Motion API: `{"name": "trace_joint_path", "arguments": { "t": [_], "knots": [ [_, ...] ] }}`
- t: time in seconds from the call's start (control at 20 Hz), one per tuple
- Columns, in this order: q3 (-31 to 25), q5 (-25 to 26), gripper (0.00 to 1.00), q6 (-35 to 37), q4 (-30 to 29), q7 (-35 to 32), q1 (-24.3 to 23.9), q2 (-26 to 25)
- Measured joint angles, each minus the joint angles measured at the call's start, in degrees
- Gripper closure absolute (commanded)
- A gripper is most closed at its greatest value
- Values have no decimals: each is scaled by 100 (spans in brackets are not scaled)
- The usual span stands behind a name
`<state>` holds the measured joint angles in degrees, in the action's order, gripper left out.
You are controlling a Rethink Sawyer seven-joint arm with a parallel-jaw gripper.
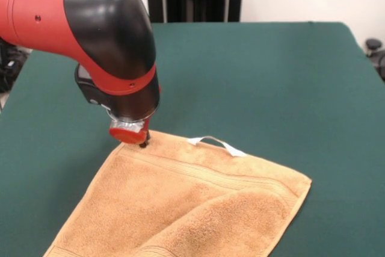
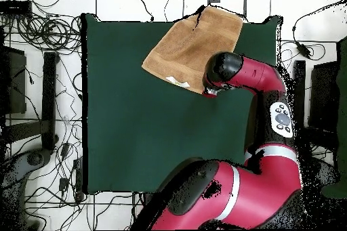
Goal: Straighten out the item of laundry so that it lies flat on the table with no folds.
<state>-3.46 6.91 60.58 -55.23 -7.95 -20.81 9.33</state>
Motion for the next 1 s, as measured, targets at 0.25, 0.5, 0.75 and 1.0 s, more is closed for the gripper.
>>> {"name": "trace_joint_path", "arguments": {
  "t": [0.25, 0.5, 0.75, 1.0],
  "knots": [
    [0, 0, 100, 0, 0, 0, -1, 0],
    [0, -1, 100, 7, 4, 0, -1, -1],
    [0, -6, 0, 72, 9, 0, -3, -4],
    [-1, -7, 0, 162, 66, 0, -2, -28]
  ]
}}
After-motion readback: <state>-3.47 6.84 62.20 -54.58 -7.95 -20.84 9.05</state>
